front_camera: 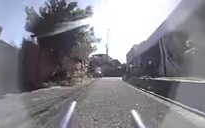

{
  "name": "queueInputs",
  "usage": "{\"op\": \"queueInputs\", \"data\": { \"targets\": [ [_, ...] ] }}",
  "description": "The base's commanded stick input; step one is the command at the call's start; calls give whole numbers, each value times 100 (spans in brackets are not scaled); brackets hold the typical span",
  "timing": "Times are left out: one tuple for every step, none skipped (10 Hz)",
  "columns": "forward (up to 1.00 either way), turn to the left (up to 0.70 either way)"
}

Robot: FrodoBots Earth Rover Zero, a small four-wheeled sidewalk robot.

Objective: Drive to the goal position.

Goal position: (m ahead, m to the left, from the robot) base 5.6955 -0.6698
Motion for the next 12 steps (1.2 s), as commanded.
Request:
{"op": "queueInputs", "data": {
  "targets": [
    [85,-34],
    [85,-34],
    [85,-27],
    [85,-14],
    [85,-2],
    [85,8],
    [85,5],
    [85,10],
    [85,11],
    [85,4],
    [85,6],
    [85,7]
  ]
}}
